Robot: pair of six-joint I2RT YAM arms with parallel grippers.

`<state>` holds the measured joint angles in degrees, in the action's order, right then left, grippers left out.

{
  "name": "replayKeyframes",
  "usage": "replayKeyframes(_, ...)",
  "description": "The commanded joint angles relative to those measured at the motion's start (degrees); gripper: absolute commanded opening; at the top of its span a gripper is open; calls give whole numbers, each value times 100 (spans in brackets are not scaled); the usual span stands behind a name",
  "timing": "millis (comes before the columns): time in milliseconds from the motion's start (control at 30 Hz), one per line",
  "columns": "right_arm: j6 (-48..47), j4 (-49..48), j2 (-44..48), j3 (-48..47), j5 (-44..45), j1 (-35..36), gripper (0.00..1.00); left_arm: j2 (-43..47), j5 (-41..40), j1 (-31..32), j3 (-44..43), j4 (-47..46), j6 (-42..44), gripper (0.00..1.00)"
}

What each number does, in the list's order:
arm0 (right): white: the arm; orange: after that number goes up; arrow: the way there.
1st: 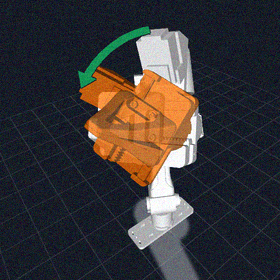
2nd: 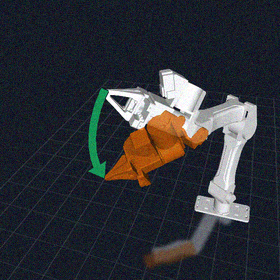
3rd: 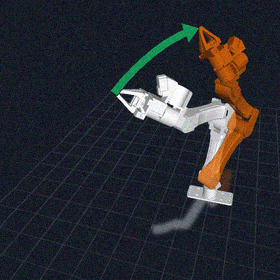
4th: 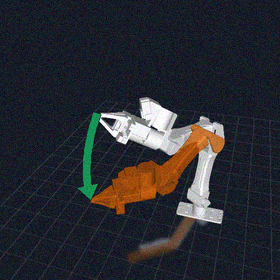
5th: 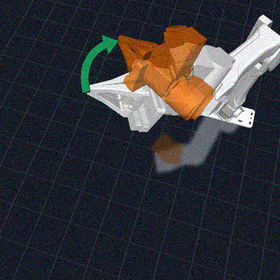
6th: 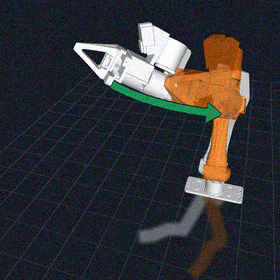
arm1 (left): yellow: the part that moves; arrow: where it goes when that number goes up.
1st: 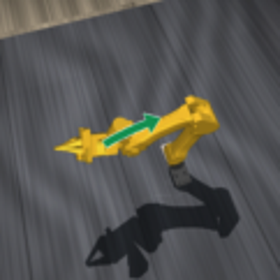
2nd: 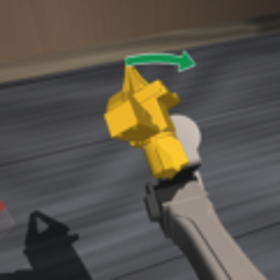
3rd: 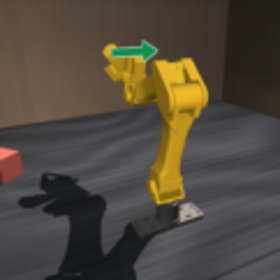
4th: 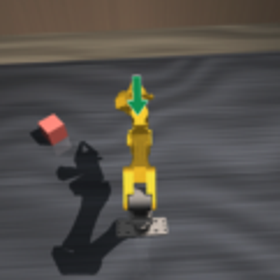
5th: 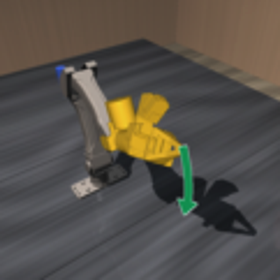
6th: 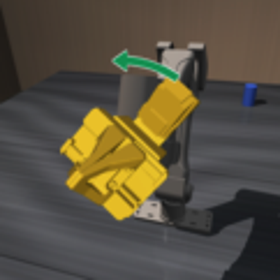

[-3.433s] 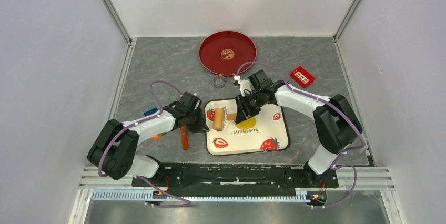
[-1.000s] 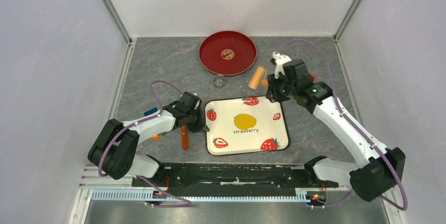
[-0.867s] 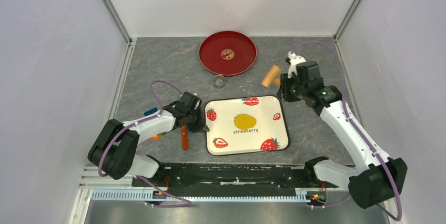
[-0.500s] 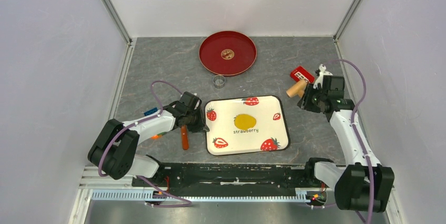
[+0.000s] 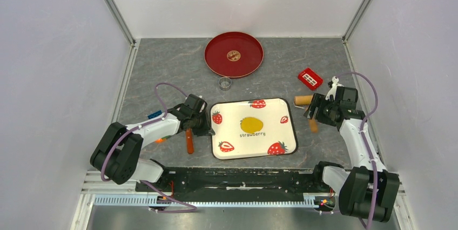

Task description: Roll out the dumpling wrappers from the dough

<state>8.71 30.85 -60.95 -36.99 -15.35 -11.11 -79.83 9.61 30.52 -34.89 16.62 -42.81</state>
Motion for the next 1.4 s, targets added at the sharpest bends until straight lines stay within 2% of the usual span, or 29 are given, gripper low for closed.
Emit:
replayKeyframes(0, -110, 90, 323, -231, 775, -23, 79, -223, -768, 2, 133, 455, 119, 2)
replayKeyframes(100, -127, 158, 498, -286, 1069, -23, 89, -227, -770, -2, 116, 473, 130, 2)
replayKeyframes(167, -150, 180, 604, -300, 1082, -23, 92, -234, -763, 2, 83, 505, 162, 2)
replayKeyframes(233, -179, 207, 662, -299, 982, -23, 95, -219, -729, -3, 30, 517, 216, 6)
replayKeyframes(300, -212, 253, 687, -301, 843, -23, 98, -154, -727, 2, -64, 552, 301, 18)
replayKeyframes(367, -251, 290, 726, -270, 717, -22, 98, -27, -897, 11, -256, 708, 414, 39)
replayKeyframes(467, -295, 299, 799, -159, 478, -23, 98, 171, -1385, 15, -717, 1121, 617, 56)
replayKeyframes(533, -306, 294, 840, -51, 330, -19, 98, 233, -1570, 6, -1025, 1230, 743, 60)
replayKeyframes(667, -312, 247, 900, 159, 44, -10, 98, -62, -1457, -23, -1703, 1211, 904, 62)
replayKeyframes(867, -376, 223, 825, 381, -234, 69, 98, -1264, -1049, -174, -2996, 1167, 914, 60)
replayKeyframes(1067, -368, 109, 764, 572, -416, 131, 98, -2325, -1008, -371, -4150, 1171, 822, 57)
replayKeyframes(1367, -408, 72, 517, 518, -622, 330, 98, -3315, -535, -826, -4894, 737, 527, 52)
